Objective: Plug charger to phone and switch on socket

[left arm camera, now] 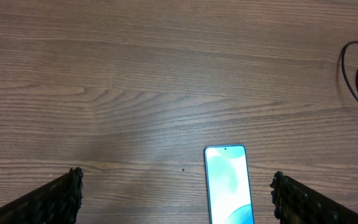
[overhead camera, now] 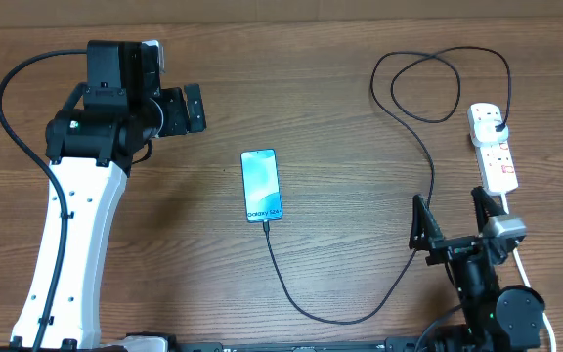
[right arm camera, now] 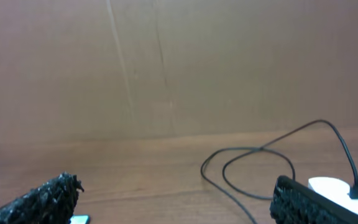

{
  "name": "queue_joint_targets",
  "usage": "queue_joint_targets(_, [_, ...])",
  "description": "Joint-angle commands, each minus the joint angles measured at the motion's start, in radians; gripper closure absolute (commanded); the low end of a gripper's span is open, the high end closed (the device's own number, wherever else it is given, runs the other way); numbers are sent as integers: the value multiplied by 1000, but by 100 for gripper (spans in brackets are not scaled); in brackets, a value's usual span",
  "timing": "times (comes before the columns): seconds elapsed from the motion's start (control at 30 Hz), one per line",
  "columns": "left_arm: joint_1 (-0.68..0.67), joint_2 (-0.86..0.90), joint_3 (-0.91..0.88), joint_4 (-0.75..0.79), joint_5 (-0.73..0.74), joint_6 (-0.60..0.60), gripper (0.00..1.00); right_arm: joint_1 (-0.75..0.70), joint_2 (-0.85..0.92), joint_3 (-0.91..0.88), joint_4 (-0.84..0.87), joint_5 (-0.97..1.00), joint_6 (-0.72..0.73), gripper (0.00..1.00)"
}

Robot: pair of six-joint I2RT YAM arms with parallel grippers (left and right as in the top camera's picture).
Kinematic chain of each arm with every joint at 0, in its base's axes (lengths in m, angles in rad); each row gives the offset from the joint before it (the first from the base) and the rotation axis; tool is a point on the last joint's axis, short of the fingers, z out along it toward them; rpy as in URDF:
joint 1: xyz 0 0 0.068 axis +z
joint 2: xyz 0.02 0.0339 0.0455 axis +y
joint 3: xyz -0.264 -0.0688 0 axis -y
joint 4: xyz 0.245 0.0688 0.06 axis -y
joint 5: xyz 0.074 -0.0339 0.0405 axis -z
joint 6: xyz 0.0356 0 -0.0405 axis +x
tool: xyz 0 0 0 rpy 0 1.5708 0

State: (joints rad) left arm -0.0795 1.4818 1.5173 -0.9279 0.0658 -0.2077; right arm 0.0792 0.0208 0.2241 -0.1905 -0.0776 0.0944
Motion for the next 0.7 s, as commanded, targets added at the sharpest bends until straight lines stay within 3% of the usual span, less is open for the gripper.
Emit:
queue_joint_targets(0.0, [-4,5,-1,0,-10,-2,0,4,-18,-44,39,6,-26,0])
queue_joint_targets(0.23, [-4,5,-1,1,-10,-2,0,4,-18,-103,151,8,-101,0])
queue_joint_targets(0.67, [-4,5,-1,1,-10,-2,0,4,-18,-217,326,24,-108,0])
